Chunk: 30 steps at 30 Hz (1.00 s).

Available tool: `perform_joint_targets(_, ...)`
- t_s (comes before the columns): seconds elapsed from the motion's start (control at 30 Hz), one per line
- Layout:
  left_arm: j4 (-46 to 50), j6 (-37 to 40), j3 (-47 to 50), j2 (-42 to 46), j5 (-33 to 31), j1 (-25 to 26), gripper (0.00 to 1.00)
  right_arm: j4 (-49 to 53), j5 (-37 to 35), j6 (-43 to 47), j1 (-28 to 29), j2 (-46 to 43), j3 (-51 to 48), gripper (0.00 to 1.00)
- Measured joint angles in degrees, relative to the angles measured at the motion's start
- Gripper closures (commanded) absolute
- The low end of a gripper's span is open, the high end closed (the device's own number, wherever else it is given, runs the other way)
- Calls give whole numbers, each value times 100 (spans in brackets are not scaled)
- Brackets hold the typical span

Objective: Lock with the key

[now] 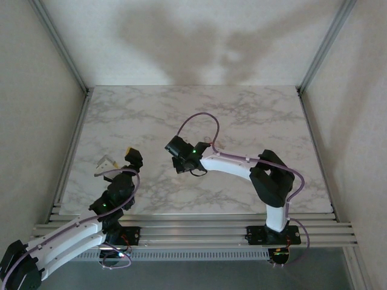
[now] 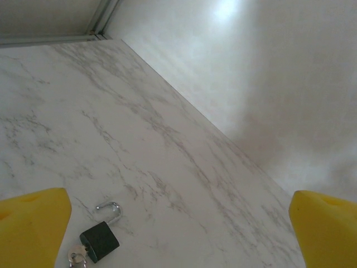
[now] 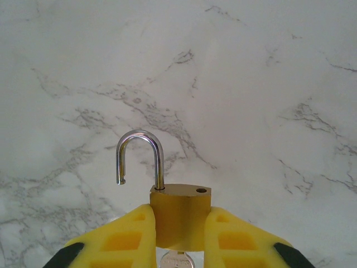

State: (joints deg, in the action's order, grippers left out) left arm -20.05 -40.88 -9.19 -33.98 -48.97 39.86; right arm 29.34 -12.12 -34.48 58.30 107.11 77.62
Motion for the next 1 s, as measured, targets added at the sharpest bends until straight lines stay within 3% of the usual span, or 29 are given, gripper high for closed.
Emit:
perform_joint_targets(0.47,-483,219,-608,-1078,1803,-59,0,20,361,389,-136,-822,-369,85)
perform_joint_targets(0.8,-560,-575,-719,-1663,3257,-59,2,-177,901,407,-350,-1340,-968,85)
perform_joint_targets(1.0,-903,-1075,-721,-2166,4052,-59,10,-391,1213,435,-387,-1537,-1217,85)
